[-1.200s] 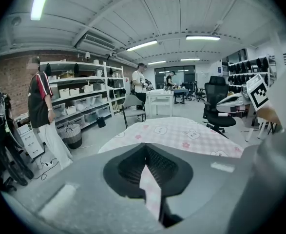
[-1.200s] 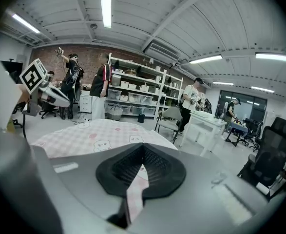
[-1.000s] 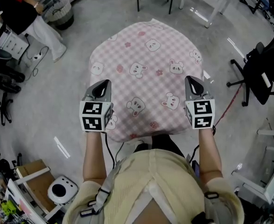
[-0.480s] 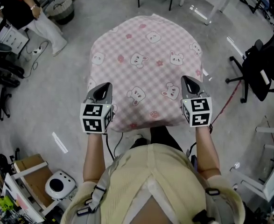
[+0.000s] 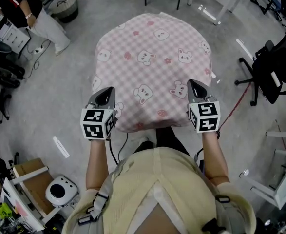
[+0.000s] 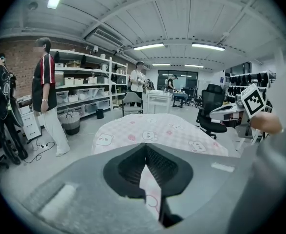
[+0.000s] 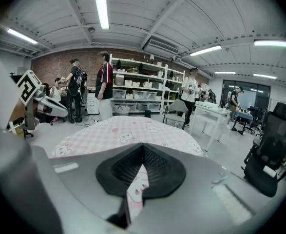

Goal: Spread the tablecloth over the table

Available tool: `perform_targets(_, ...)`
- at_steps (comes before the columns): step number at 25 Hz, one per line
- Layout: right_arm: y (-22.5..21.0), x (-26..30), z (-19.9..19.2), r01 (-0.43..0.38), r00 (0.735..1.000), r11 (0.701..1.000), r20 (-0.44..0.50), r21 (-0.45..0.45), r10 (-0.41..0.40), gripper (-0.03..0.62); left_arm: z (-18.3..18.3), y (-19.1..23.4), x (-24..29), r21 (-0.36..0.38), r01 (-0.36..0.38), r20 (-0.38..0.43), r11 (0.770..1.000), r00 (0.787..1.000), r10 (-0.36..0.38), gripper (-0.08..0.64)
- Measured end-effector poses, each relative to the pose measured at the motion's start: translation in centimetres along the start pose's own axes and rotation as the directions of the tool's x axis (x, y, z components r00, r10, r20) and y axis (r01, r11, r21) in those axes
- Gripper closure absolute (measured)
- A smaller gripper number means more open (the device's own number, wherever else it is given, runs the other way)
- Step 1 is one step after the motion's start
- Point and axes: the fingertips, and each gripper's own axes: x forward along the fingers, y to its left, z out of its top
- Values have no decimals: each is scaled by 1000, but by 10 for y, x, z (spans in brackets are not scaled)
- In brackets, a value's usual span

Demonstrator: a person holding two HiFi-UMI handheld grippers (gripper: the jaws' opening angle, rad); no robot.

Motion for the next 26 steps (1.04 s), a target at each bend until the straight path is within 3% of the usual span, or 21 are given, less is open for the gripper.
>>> perform_targets(26, 2, -8, -8, -24, 1000, 999, -2, 33, 24, 589, 3, -12, -9, -44, -7, 38, 999, 999, 8, 554)
